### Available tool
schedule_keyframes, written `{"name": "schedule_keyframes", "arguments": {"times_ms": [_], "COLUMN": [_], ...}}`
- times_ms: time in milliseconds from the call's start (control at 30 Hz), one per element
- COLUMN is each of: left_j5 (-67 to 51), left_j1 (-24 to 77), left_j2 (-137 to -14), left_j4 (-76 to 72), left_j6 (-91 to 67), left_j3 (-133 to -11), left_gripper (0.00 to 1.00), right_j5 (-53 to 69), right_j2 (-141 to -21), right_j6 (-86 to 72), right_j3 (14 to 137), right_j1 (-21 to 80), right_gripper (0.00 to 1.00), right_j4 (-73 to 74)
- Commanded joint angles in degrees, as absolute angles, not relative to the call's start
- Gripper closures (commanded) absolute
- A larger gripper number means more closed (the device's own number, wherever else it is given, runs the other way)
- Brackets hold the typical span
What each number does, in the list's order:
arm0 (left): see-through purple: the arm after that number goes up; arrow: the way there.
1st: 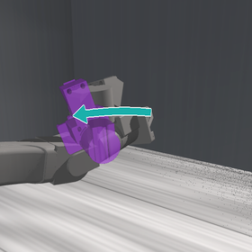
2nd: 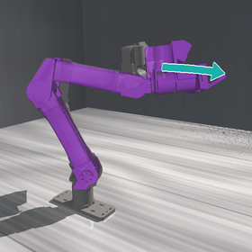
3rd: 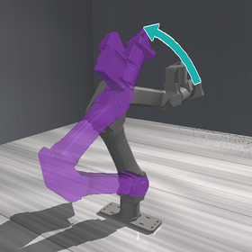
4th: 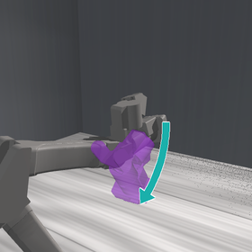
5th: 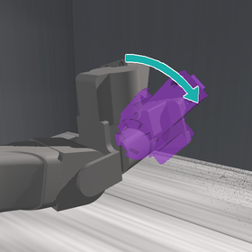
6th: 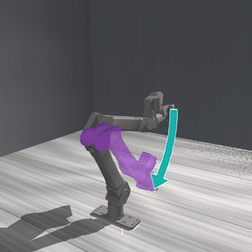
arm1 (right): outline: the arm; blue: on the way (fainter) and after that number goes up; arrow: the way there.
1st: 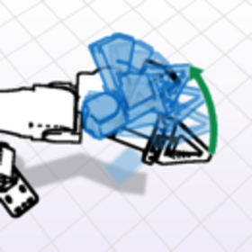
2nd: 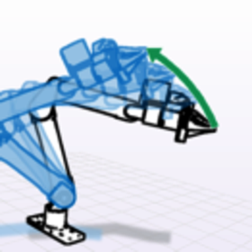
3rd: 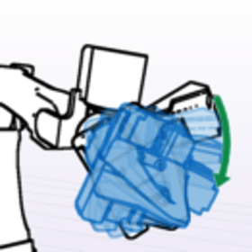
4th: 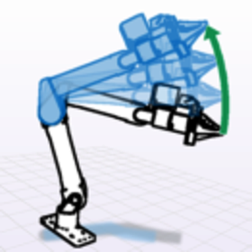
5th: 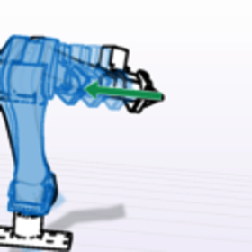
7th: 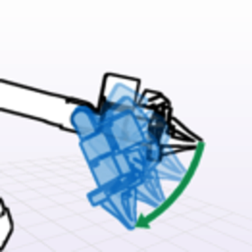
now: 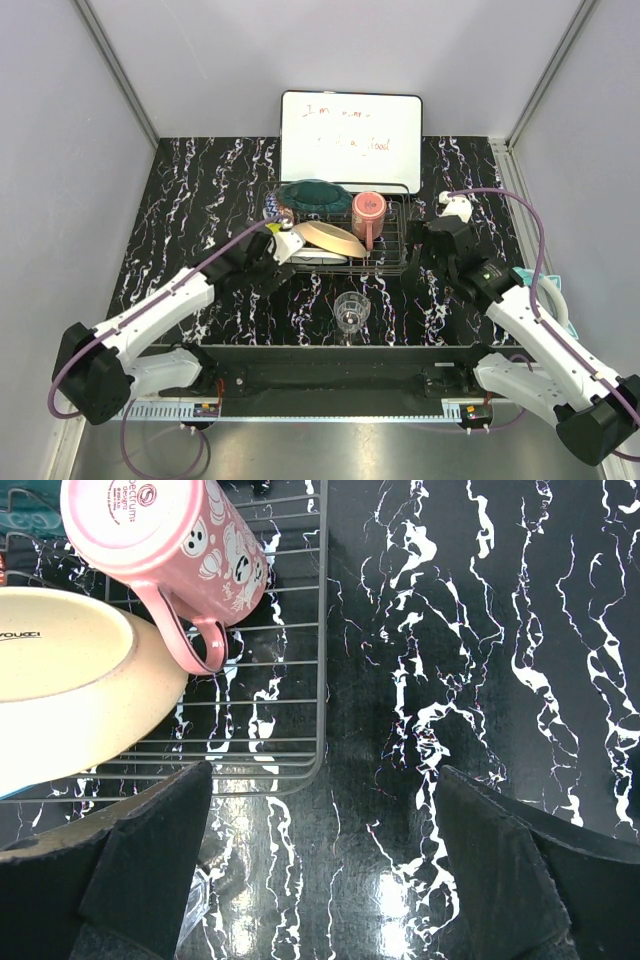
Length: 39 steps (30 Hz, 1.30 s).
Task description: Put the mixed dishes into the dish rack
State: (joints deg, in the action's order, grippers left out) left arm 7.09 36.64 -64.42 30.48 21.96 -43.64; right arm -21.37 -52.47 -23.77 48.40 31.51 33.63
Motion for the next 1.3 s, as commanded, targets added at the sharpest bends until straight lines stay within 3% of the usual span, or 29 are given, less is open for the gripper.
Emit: {"name": "schedule_keyframes", "arguments": {"times_ms": [0,300,500,867,1267], "left_j5": [8.4,3.6,0.6,7.0,7.6], "left_j1": [36.1,39.6,48.0,69.9,70.7], "left_j2": [-63.1,-65.4,-65.1,-74.4,-88.4], "left_j4": [41.2,53.5,53.7,48.6,39.3], "left_j6": [19.0,14.2,16.0,17.0,17.6], "left_j3": [-54.1,-75.4,-73.6,-67.1,-69.6], "left_gripper": [0.07,0.05,0.08,0.1,0.12], "right_j5": [-21.1,-21.0,-22.9,-25.6,-25.1], "right_j2": [-52.7,-54.0,-52.5,-48.3,-44.9], "right_j6": [-23.0,-22.4,-22.8,-25.7,-27.2], "right_j3": [49.0,49.7,48.8,45.4,43.4], "right_j1": [31.7,31.7,31.7,31.7,31.8], "right_gripper": [0.0,0.0,0.0,0.0,0.0], "right_j4": [30.6,30.0,30.2,32.3,32.3]}}
